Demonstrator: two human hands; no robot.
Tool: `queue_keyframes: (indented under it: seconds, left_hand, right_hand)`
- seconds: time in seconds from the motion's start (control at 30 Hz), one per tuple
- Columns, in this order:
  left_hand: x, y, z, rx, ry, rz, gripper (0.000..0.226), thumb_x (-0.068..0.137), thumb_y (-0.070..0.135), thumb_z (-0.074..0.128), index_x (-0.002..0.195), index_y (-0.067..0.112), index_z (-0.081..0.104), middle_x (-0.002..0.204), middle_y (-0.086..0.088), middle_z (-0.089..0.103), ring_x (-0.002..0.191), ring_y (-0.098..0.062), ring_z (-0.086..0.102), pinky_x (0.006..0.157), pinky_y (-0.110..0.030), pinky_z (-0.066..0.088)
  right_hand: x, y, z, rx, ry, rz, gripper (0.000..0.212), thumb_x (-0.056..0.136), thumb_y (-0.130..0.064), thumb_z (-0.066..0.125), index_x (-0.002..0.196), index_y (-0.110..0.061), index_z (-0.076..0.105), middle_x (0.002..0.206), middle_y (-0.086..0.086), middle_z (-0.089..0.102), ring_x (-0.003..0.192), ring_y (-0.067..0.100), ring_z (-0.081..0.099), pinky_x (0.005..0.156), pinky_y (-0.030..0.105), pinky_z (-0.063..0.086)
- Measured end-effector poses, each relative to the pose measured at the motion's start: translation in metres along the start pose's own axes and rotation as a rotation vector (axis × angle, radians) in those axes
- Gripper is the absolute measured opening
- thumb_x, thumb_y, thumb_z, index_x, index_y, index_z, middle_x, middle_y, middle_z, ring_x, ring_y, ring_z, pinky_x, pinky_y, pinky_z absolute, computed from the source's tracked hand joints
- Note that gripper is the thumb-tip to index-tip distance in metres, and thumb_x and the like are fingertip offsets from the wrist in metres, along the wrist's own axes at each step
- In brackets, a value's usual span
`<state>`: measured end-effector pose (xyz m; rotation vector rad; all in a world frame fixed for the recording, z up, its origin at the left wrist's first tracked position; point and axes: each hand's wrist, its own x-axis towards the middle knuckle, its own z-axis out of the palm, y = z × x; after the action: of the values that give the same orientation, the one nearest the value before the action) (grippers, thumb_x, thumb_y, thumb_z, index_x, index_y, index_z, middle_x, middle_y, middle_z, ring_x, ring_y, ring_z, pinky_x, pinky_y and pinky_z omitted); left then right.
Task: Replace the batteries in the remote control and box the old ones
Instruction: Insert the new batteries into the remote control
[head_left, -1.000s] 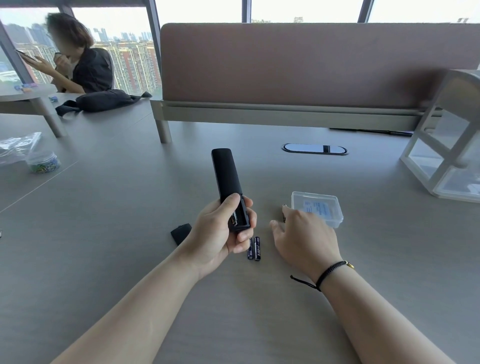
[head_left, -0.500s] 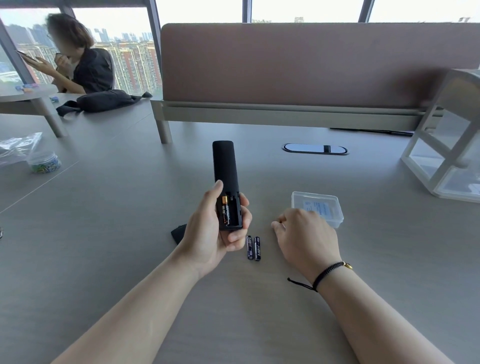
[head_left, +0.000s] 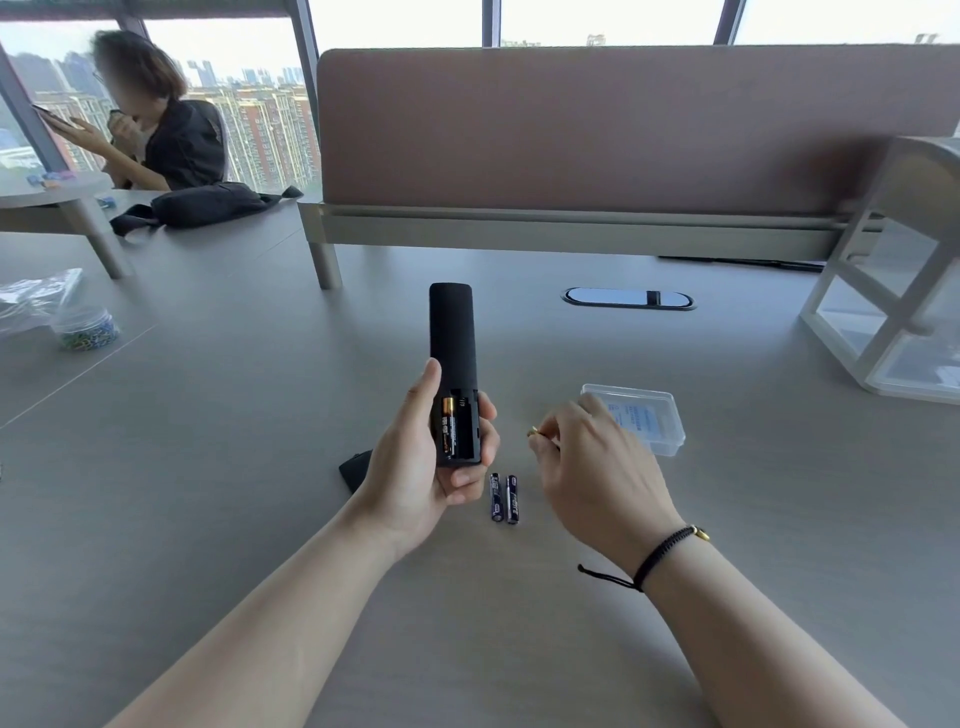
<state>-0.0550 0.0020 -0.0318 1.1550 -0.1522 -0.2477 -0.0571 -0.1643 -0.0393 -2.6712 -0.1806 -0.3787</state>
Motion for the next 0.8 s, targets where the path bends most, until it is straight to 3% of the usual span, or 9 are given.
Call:
queue_keyframes:
  seconds: [0.1, 0.23, 0.43, 0.5, 0.7, 0.8]
  left_hand:
    - [0.000, 0.000, 0.000, -0.002, 0.014, 0.005, 0.057, 0.092, 0.064, 0.034, 0.085, 0.012, 0.057, 0.062, -0.010, 0.050, 0.043, -0.017, 0.025, 0.050, -0.034, 0.012]
    - [0.000, 0.000, 0.001, 0.001, 0.045, 0.002, 0.057, 0.092, 0.063, 0.034, 0.084, 0.012, 0.058, 0.061, -0.010, 0.051, 0.045, -0.018, 0.025, 0.050, -0.034, 0.013]
    - [-0.001, 0.001, 0.001, 0.008, 0.066, -0.003, 0.057, 0.092, 0.063, 0.034, 0.083, 0.012, 0.058, 0.061, -0.011, 0.051, 0.044, -0.019, 0.024, 0.047, -0.029, 0.017]
    - [-0.001, 0.001, 0.001, 0.011, 0.066, -0.009, 0.057, 0.092, 0.063, 0.034, 0.083, 0.012, 0.057, 0.061, -0.011, 0.051, 0.045, -0.019, 0.024, 0.048, -0.030, 0.015]
    - [0.000, 0.001, 0.003, 0.018, 0.040, -0.031, 0.058, 0.088, 0.066, 0.036, 0.085, 0.012, 0.056, 0.064, -0.013, 0.051, 0.044, -0.018, 0.026, 0.046, -0.025, 0.020]
    - [-0.001, 0.001, 0.004, 0.010, 0.038, -0.065, 0.056, 0.087, 0.067, 0.037, 0.078, 0.017, 0.059, 0.060, -0.009, 0.053, 0.042, -0.018, 0.030, 0.043, -0.024, 0.024]
  right_hand:
    - [0.003, -0.001, 0.000, 0.201, 0.083, -0.036, 0.013, 0.100, -0.027, 0.051, 0.104, -0.018, 0.059, 0.093, -0.001, 0.066, 0.082, 0.024, 0.061, 0.069, 0.038, 0.049]
    - [0.002, -0.003, 0.000, 0.275, 0.186, -0.194, 0.031, 0.099, -0.014, 0.050, 0.127, -0.023, 0.060, 0.087, -0.004, 0.065, 0.071, 0.017, 0.057, 0.062, 0.032, 0.043]
    - [0.001, -0.007, -0.003, 0.391, 0.264, -0.194, 0.014, 0.094, -0.014, 0.062, 0.104, -0.022, 0.066, 0.069, -0.009, 0.066, 0.054, 0.001, 0.050, 0.053, 0.011, 0.035]
    - [-0.001, -0.009, -0.006, 0.496, 0.273, -0.164, 0.010, 0.093, -0.016, 0.065, 0.101, -0.023, 0.063, 0.068, -0.006, 0.070, 0.057, 0.005, 0.057, 0.053, 0.012, 0.039]
    - [-0.008, -0.021, -0.012, 0.716, 0.297, -0.140, 0.014, 0.089, -0.014, 0.072, 0.094, -0.020, 0.060, 0.068, -0.005, 0.072, 0.065, 0.014, 0.069, 0.064, 0.037, 0.056]
    - [-0.015, -0.028, -0.014, 0.858, 0.261, -0.157, 0.019, 0.085, -0.011, 0.077, 0.087, -0.022, 0.062, 0.075, -0.005, 0.076, 0.074, 0.013, 0.075, 0.072, 0.031, 0.060]
